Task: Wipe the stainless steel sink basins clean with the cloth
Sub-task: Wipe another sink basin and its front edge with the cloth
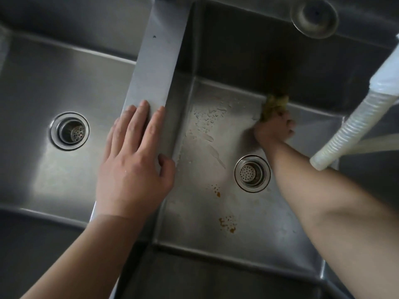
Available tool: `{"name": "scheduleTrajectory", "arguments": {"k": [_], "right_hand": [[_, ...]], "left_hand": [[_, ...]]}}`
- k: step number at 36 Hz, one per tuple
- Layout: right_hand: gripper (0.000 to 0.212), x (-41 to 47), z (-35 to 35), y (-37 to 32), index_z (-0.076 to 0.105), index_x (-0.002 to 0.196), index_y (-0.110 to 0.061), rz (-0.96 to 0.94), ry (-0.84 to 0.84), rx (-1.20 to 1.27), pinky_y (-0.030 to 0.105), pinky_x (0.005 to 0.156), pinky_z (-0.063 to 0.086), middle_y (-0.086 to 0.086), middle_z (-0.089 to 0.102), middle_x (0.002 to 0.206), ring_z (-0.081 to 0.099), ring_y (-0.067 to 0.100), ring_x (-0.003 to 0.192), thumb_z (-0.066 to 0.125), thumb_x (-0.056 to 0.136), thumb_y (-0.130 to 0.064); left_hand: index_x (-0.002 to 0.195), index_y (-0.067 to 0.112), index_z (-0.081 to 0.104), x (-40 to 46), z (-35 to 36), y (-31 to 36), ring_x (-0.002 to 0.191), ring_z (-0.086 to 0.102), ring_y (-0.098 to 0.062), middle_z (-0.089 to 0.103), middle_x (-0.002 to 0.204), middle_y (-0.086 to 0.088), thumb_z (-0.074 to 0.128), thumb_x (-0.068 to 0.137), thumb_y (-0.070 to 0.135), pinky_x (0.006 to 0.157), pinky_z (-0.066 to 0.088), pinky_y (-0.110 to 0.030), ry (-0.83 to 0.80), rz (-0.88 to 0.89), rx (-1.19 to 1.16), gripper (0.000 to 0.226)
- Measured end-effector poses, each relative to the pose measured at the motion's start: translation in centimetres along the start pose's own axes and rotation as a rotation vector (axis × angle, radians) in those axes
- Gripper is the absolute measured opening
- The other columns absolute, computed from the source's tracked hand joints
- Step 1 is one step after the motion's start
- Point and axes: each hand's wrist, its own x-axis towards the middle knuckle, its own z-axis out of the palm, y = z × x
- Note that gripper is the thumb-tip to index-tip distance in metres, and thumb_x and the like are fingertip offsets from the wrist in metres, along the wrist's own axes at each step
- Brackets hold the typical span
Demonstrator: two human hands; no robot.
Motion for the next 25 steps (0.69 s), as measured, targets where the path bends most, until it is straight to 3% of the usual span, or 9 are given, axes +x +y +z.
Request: {"name": "scheduleTrajectory", "arguments": {"k": [2, 6, 10, 13, 16, 21, 23, 25], "right_hand": [[0.053, 0.3, 1.1, -2.9, 0.05, 0.138, -0.019, -0.091, -0.036, -0.006, 0.046, 0.107, 0.029, 0.011, 0.036, 0.149, 0.029, 0.04, 0.136, 0.056, 0.086, -0.026], [0.055, -1.0, 2.7, -7.8, 0.055, 0.136, -0.029, -0.266, -0.03, 0.064, 0.039, 0.109, 0.025, 0.001, 0.04, 0.15, 0.029, 0.032, 0.138, 0.055, 0.083, -0.012], [0.042, -3.9, 4.4, -10.9, 0.061, 0.13, -0.03, -0.566, -0.151, 0.015, 0.037, 0.108, 0.023, 0.001, 0.05, 0.144, 0.032, 0.032, 0.136, 0.058, 0.089, -0.019], [0.039, -6.9, 5.6, -10.7, 0.062, 0.123, -0.032, -0.728, -0.181, -0.029, 0.038, 0.1, 0.024, -0.008, 0.053, 0.139, 0.035, 0.029, 0.129, 0.06, 0.085, -0.023], [0.038, -10.4, 6.7, -7.6, 0.06, 0.12, -0.032, -0.736, -0.193, -0.076, 0.041, 0.092, 0.028, -0.008, 0.053, 0.133, 0.036, 0.033, 0.123, 0.063, 0.083, -0.026], [0.048, -15.4, 7.4, 0.4, 0.062, 0.118, -0.024, -0.659, -0.2, -0.117, 0.046, 0.079, 0.045, 0.011, 0.051, 0.119, 0.049, 0.041, 0.104, 0.073, 0.072, -0.016], [0.054, -16.1, 6.7, 2.4, 0.059, 0.122, -0.022, -0.57, -0.255, 0.049, 0.041, 0.084, 0.047, 0.013, 0.045, 0.12, 0.048, 0.037, 0.105, 0.076, 0.071, -0.02], [0.058, -15.7, 5.0, 2.7, 0.059, 0.123, -0.02, -0.387, -0.248, 0.343, 0.025, 0.084, 0.041, 0.01, 0.043, 0.118, 0.048, 0.027, 0.104, 0.078, 0.069, -0.015]], "left_hand": [[0.148, 0.011, 0.042, 0.1, 0.0, 0.0, 0.145, 0.029, -0.033, 0.039, 0.154, -0.014, 0.054, 0.079, 0.017, 0.118, 0.027, -0.049, 0.008, 0.005, -0.004, 0.07], [0.147, 0.009, 0.043, 0.2, 0.1, -0.1, 0.144, 0.032, -0.033, 0.04, 0.153, -0.015, 0.049, 0.079, 0.013, 0.117, 0.029, -0.05, 0.033, 0.011, -0.003, 0.069], [0.148, 0.01, 0.042, 0.1, 0.1, -0.1, 0.145, 0.031, -0.033, 0.039, 0.153, -0.015, 0.049, 0.079, 0.013, 0.116, 0.029, -0.051, 0.019, 0.01, -0.008, 0.07], [0.148, 0.01, 0.042, 0.2, 0.1, -0.1, 0.145, 0.03, -0.033, 0.039, 0.154, -0.014, 0.049, 0.078, 0.014, 0.117, 0.028, -0.05, 0.009, 0.011, -0.007, 0.071], [0.149, 0.011, 0.041, 0.2, -0.1, -0.1, 0.146, 0.029, -0.032, 0.038, 0.155, -0.013, 0.047, 0.078, 0.016, 0.118, 0.027, -0.049, -0.01, -0.008, -0.015, 0.072], [0.149, 0.012, 0.039, 0.2, -0.4, 0.0, 0.147, 0.027, -0.033, 0.036, 0.155, -0.014, 0.051, 0.078, 0.021, 0.119, 0.025, -0.048, -0.051, -0.012, -0.015, 0.073], [0.15, 0.012, 0.039, 0.2, -0.5, 0.0, 0.147, 0.026, -0.033, 0.035, 0.156, -0.014, 0.054, 0.076, 0.022, 0.121, 0.022, -0.047, -0.066, -0.012, -0.021, 0.076], [0.15, 0.012, 0.039, 0.2, -0.6, 0.0, 0.147, 0.026, -0.033, 0.035, 0.156, -0.014, 0.055, 0.075, 0.023, 0.121, 0.021, -0.046, -0.068, -0.012, -0.03, 0.077]]}}
